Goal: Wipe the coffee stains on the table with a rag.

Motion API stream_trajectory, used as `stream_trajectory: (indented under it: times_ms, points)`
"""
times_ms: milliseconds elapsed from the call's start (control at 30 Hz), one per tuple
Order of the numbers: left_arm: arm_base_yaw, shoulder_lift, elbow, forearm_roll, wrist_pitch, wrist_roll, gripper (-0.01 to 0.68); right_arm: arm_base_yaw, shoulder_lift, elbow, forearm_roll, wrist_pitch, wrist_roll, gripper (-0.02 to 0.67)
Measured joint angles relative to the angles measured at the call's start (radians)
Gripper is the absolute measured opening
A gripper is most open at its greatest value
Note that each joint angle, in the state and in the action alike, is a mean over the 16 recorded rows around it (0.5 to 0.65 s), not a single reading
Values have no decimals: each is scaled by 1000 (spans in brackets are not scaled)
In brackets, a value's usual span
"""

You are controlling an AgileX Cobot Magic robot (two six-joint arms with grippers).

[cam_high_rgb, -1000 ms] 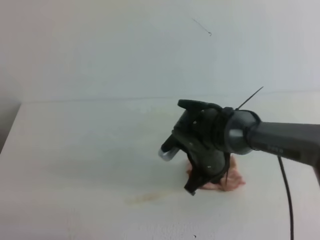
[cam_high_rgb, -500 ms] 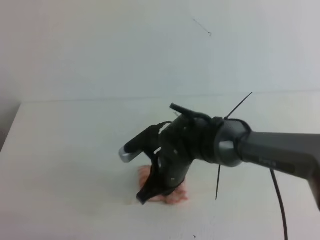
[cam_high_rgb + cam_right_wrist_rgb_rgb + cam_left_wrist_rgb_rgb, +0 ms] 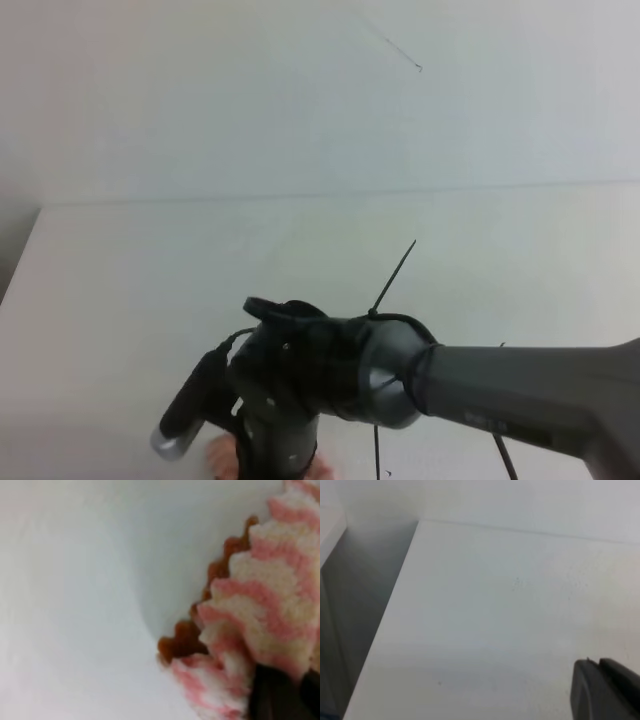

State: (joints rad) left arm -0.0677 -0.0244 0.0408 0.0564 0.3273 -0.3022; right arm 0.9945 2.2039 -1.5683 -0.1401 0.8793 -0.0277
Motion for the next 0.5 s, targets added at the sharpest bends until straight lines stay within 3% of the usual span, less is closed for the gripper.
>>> stream_trajectory:
  times_ms: [200, 367, 500]
  points:
    - [0, 0, 0, 0, 0, 0, -3, -41, 0, 22, -208, 119, 55, -3]
    - [0, 0, 0, 0, 0, 0, -3, -158, 0, 52, -339, 169, 151, -3]
    - [0, 0, 0, 0, 0, 0, -3, -274, -5, 73, -325, 174, 198, -4]
